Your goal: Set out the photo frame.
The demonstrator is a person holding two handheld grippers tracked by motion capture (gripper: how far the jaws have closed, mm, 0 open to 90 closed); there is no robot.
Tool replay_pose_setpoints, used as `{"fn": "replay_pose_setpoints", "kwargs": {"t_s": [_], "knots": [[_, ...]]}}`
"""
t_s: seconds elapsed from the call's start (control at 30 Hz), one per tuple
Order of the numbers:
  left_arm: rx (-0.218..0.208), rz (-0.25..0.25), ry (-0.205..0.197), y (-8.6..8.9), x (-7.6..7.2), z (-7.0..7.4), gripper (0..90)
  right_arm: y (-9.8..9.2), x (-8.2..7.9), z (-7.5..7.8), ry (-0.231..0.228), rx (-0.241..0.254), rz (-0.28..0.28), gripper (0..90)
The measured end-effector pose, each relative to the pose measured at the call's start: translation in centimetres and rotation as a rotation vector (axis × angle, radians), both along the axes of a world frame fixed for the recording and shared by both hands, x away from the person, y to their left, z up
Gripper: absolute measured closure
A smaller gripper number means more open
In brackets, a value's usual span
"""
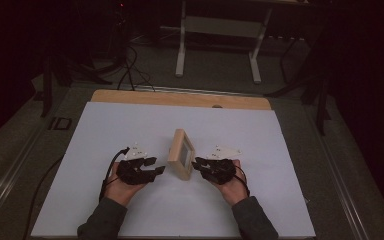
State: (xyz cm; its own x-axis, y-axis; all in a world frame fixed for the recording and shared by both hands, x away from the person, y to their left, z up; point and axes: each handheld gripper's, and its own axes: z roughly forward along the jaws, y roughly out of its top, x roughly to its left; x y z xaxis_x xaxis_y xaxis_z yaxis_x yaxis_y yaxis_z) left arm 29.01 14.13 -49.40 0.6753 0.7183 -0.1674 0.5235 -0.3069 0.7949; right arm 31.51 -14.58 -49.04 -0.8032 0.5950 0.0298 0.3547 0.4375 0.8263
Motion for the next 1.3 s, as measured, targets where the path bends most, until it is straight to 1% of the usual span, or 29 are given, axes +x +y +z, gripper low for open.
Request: {"fn": "replay_pose_setpoints", "kwargs": {"t_s": [0.17,0.27,0.4,0.47,0.5,0.57,0.6,0.67,0.73,0.77,0.97,1.0,1.1,1.17,1.23,1.3], "knots": [[-0.010,-0.013,-0.007,-0.2,-0.5,0.3,48.2,-0.1,0.2,0.0,0.004,-0.001,-0.005,73.1],[-0.008,-0.016,-0.012,-0.4,-0.8,0.4,47.4,-0.2,0.3,-0.1,0.004,0.001,-0.010,72.1],[-0.006,-0.007,-0.015,-0.9,-1.0,0.5,41.8,-0.4,0.4,-0.1,0.007,0.000,-0.016,70.7],[-0.015,-0.006,-0.013,-1.2,-1.0,0.5,39.5,-0.4,0.5,-0.2,0.007,0.003,-0.017,70.0],[-0.010,-0.003,-0.019,-1.4,-1.0,0.6,38.7,-0.4,0.5,-0.2,0.008,0.002,-0.018,69.7],[-0.014,-0.008,-0.018,-1.7,-1.0,0.6,37.0,-0.4,0.5,-0.3,0.012,0.000,-0.018,68.9],[-0.007,-0.005,-0.023,-1.9,-1.0,0.6,36.2,-0.4,0.5,-0.3,0.012,-0.001,-0.018,68.4],[-0.011,-0.006,-0.024,-2.2,-0.9,0.6,33.9,-0.4,0.6,-0.4,0.014,0.000,-0.021,67.9],[-0.008,0.006,-0.026,-2.6,-0.9,0.7,32.2,-0.5,0.6,-0.4,0.015,0.000,-0.023,67.4],[-0.011,0.002,-0.024,-2.7,-0.8,0.7,31.7,-0.5,0.6,-0.4,0.016,0.001,-0.023,67.2],[-0.025,0.007,-0.026,-3.8,-0.5,0.9,31.6,-0.4,0.6,-0.5,0.019,0.001,-0.016,65.3],[-0.019,0.017,-0.031,-4.0,-0.4,0.9,31.1,-0.4,0.6,-0.6,0.019,0.002,-0.016,65.2],[-0.018,0.025,-0.030,-4.3,-0.2,0.9,29.4,-0.4,0.6,-0.5,0.020,0.003,-0.015,65.0],[-0.016,0.041,-0.029,-4.7,0.1,0.9,28.9,-0.5,0.6,-0.5,0.022,0.003,-0.014,64.9],[-0.020,0.045,-0.028,-5.0,0.3,0.9,29.0,-0.5,0.6,-0.5,0.023,0.002,-0.015,64.9],[-0.012,0.057,-0.032,-5.2,0.4,0.9,29.5,-0.5,0.6,-0.6,0.023,0.000,-0.013,64.9]]}}
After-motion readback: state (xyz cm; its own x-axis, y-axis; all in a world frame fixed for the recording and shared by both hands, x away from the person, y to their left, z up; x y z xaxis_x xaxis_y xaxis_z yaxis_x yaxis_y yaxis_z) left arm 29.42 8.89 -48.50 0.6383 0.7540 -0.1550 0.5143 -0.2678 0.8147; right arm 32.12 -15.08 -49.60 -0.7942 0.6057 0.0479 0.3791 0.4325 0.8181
